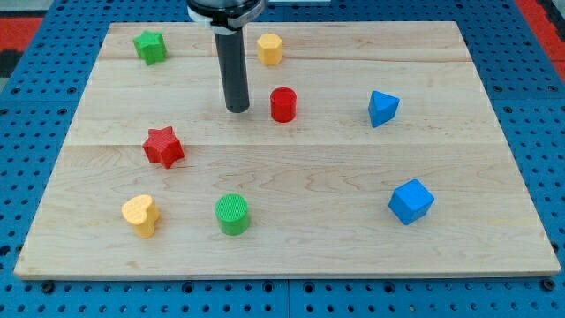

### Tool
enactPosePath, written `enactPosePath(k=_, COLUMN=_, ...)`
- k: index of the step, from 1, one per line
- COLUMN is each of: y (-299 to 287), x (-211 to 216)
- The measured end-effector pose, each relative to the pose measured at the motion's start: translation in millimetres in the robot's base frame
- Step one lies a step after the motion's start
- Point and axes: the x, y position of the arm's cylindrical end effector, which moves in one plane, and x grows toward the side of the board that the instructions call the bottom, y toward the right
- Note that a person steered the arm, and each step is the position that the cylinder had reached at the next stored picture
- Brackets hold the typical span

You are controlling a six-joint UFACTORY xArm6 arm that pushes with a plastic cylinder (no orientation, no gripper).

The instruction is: Place the arm on top of the green star

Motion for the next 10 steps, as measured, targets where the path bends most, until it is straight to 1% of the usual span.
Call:
enactPosePath(k=1, y=-64.9, x=-32.1)
enactPosePath(k=2, y=-157.1, x=-44.4)
enactPosePath(k=3, y=-179.6, x=-87.2)
enactPosePath(k=4, y=-181.7, x=-97.1)
enactPosePath(k=5, y=-181.7, x=-97.1)
enactPosePath(k=7, y=-191.9, x=-116.7)
enactPosePath(k=8, y=-187.7, x=-140.9)
enactPosePath(k=9, y=-156.2, x=-152.5)
enactPosePath(k=10, y=-143.3, x=-155.4)
